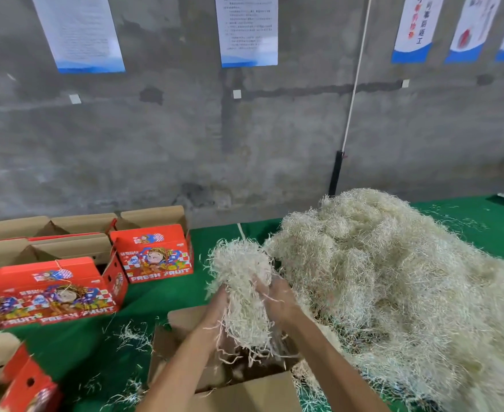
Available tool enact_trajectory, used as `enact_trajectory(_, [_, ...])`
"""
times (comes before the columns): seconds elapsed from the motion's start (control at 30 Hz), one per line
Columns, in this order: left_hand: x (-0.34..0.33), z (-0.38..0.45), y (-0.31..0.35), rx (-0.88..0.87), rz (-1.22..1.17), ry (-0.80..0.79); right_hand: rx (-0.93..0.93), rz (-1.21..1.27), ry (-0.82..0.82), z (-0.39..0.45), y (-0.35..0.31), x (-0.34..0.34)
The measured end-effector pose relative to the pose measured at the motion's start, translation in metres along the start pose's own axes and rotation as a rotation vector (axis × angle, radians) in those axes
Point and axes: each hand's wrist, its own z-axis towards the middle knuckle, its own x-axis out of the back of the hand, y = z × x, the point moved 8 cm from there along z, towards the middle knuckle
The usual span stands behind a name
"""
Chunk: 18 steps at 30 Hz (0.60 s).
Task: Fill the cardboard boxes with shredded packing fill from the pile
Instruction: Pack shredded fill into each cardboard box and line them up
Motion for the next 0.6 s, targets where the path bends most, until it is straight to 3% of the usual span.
enact_trajectory(0.07, [0.024,0.000,0.013,-0.077,-0.064,0.153,0.091,0.008,0.089,-0.003,-0.010,0.012])
enact_trajectory(0.17, [0.083,-0.005,0.028,-0.177,-0.225,0.397,0.092,0.242,0.253,-0.003,-0.011,0.046])
enact_trajectory(0.23, [0.098,-0.004,0.026,-0.141,-0.288,0.372,0.114,0.393,0.296,-0.007,-0.014,0.051])
enact_trajectory(0.33, [0.073,0.000,0.009,-0.073,-0.351,0.138,0.077,0.516,0.203,-0.008,-0.018,0.018])
enact_trajectory(0.43, [0.030,-0.025,-0.005,-0.129,-0.055,-0.004,-0.108,0.607,0.017,-0.014,-0.010,-0.040])
enact_trajectory(0.53, [0.036,-0.031,-0.009,-0.165,-0.076,0.048,-0.214,0.854,0.057,-0.016,0.013,-0.048])
enact_trajectory(0.6, [0.077,-0.028,-0.005,-0.135,-0.216,0.159,-0.120,0.618,0.234,-0.014,0.025,-0.011])
